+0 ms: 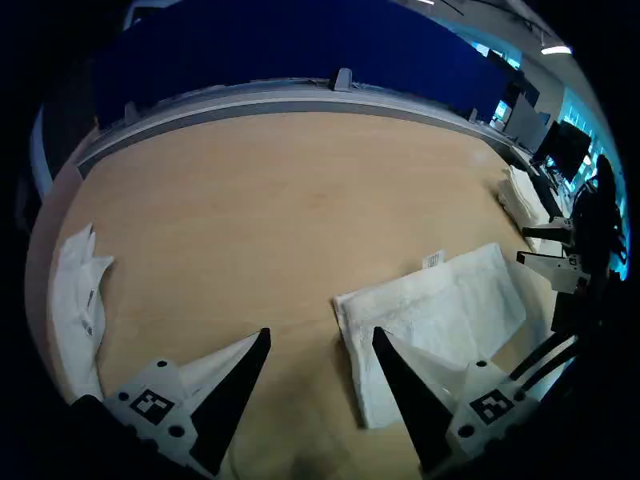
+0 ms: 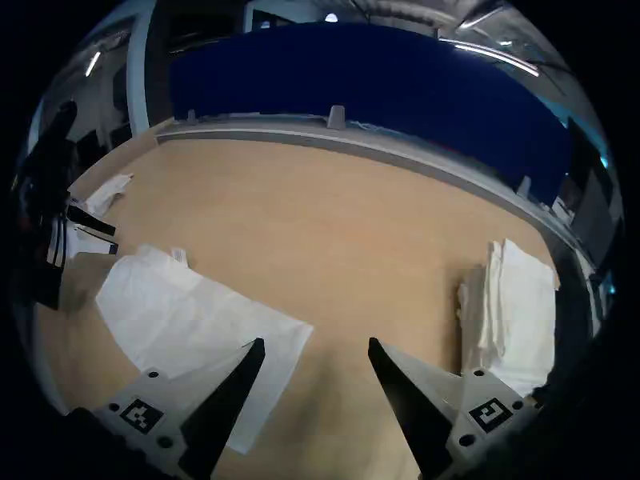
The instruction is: Fold towel
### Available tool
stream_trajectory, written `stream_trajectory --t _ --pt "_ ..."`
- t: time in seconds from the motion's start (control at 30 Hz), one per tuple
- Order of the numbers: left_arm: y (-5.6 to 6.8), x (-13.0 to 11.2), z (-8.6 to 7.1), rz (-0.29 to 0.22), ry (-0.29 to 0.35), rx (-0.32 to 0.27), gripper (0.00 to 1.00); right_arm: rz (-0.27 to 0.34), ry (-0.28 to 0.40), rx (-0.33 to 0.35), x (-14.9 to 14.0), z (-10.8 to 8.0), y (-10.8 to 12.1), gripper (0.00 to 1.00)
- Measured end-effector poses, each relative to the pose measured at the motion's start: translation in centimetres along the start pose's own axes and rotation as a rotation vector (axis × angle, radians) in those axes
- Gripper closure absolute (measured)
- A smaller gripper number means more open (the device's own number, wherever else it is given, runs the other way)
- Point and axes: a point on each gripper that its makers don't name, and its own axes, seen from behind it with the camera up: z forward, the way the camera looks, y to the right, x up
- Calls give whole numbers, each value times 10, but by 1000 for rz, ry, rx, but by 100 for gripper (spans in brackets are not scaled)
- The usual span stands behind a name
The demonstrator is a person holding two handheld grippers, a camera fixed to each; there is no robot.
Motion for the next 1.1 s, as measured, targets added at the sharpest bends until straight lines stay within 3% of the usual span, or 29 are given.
stream_trajectory --t 0.47,0.87,1.1 --pt "2 -7 -19 -19 20 -1 5 30 13 3 -2 -21 -7 0" --pt "10 -40 -54 -34 32 15 5 25 10 0 -21 -61 -19 0" --pt "11 -47 -61 -33 35 22 5 23 6 -1 -30 -72 -21 0"
